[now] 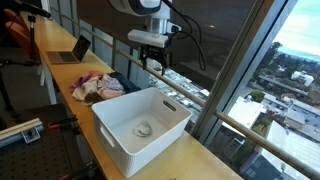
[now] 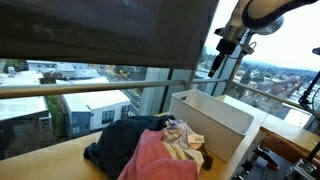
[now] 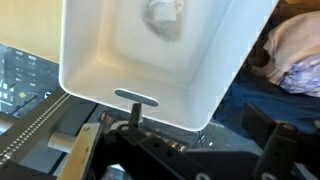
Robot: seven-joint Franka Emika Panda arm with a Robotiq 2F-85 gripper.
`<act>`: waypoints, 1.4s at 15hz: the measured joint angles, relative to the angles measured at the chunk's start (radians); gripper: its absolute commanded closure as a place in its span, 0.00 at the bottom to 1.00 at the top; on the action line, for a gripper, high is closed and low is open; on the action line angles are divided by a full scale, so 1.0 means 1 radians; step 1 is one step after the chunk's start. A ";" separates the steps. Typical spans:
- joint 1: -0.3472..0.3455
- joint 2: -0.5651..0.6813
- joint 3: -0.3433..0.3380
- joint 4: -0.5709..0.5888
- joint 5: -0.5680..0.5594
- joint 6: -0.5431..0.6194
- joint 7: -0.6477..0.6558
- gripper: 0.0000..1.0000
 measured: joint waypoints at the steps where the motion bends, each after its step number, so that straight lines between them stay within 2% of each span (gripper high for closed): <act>1: -0.009 0.006 -0.007 0.000 0.000 0.020 -0.006 0.00; 6: -0.036 0.101 -0.024 -0.006 -0.001 0.105 -0.015 0.00; 12: -0.040 0.284 -0.026 -0.017 -0.009 0.201 -0.015 0.00; 20: -0.042 0.491 -0.038 0.057 -0.057 0.220 -0.011 0.00; 21: -0.042 0.515 -0.041 0.075 -0.065 0.220 -0.009 0.25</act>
